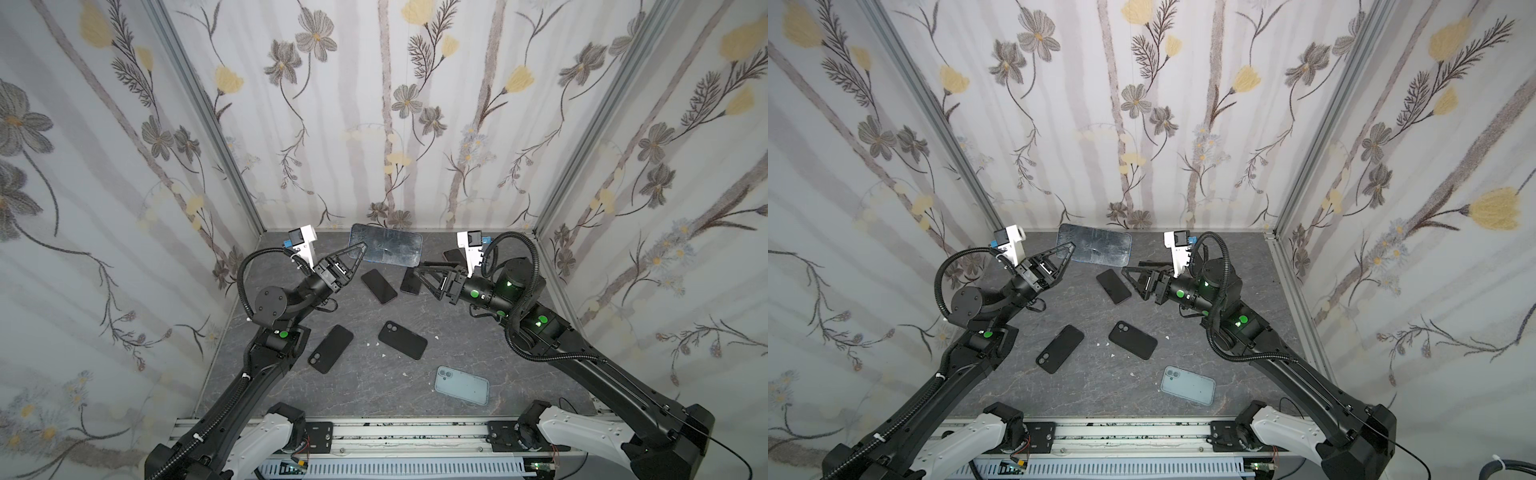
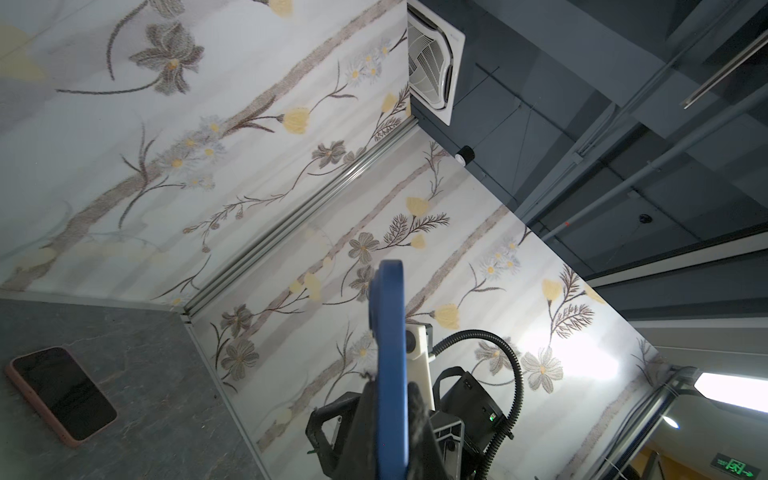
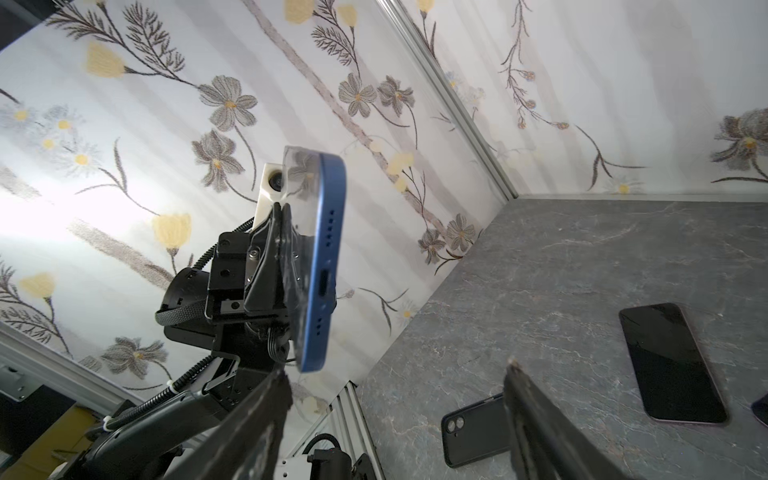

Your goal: Put the phone into the phone case

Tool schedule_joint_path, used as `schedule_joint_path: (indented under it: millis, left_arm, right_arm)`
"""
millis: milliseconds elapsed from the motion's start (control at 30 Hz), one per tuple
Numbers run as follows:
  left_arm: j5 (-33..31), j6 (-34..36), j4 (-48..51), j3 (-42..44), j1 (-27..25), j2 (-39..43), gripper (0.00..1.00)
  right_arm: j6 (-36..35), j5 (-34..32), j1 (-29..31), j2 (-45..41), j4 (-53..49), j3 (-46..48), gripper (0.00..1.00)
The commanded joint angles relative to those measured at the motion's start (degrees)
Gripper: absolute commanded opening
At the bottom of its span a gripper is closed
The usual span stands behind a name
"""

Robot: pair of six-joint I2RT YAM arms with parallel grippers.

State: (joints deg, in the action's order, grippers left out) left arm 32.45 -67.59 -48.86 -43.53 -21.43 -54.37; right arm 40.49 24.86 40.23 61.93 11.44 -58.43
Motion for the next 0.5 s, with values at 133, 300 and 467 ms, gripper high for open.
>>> schedule_joint_path:
  millis: [133,300,467]
  left_arm:
    - [3.4,-3.0,-8.9,0.5,-0.1,0.3,0.00]
    - [4.2,-4.5,-11.3,1.5,-0.4,-0.3,0.00]
    - [5.3,-5.3,-12.8,2.2,-0.9,-1.1,0.00]
  right_arm:
    - [1.8,6.2,0.0,0.2,7.7,-1.5,0.72]
    - [3.3,9.1,0.9,1.0,12.5,-2.6,0.66]
    - [3.7,9.7,1.7,2.5,13.6,-4.0,0.56]
